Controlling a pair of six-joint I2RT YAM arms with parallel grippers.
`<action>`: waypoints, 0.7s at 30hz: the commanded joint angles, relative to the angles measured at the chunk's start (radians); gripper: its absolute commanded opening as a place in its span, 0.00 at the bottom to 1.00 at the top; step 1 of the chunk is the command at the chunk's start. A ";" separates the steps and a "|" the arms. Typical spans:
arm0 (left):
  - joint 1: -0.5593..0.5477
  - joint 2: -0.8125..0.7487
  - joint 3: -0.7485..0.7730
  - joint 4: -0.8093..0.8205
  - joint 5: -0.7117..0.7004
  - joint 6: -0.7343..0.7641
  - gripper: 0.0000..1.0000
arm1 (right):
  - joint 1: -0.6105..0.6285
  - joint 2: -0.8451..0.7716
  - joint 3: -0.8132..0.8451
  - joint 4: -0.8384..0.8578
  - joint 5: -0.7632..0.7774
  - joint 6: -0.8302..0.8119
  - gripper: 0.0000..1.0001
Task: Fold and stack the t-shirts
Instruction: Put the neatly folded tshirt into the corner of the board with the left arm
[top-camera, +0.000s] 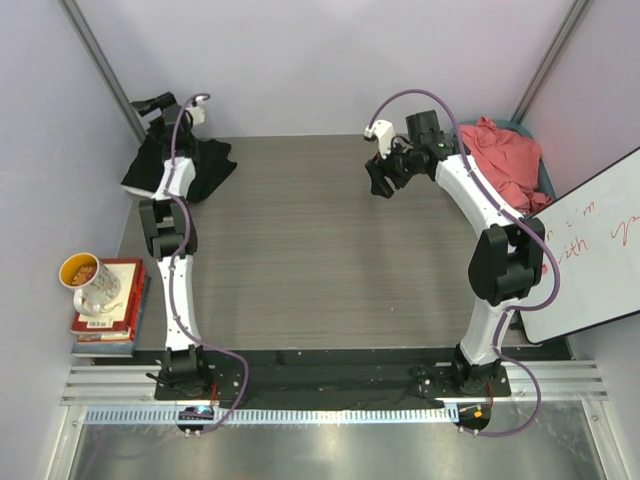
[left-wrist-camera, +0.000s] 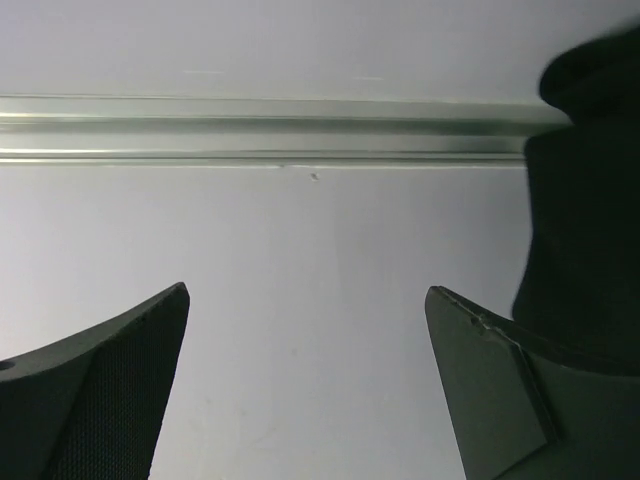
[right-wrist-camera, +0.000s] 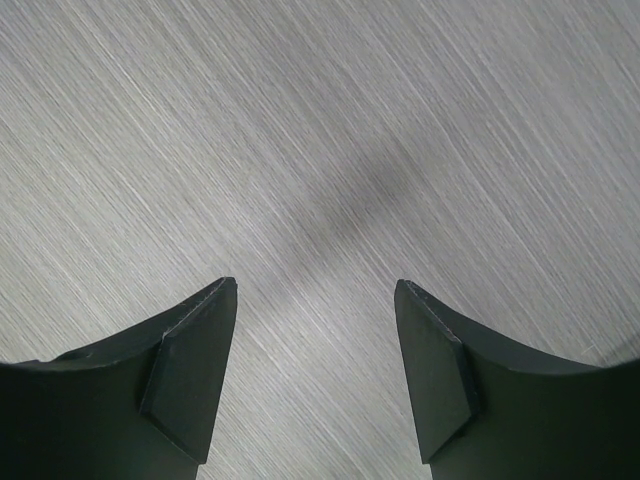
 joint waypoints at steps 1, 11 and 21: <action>-0.007 -0.077 -0.060 0.282 -0.035 0.046 1.00 | -0.001 -0.068 -0.016 0.030 0.014 -0.001 0.70; -0.231 -0.652 -0.674 -0.212 0.185 -0.556 1.00 | 0.002 -0.048 0.016 0.054 0.068 0.007 0.77; -0.255 -0.890 -0.634 -0.877 0.595 -1.375 1.00 | 0.002 -0.140 -0.063 0.160 0.252 0.102 0.99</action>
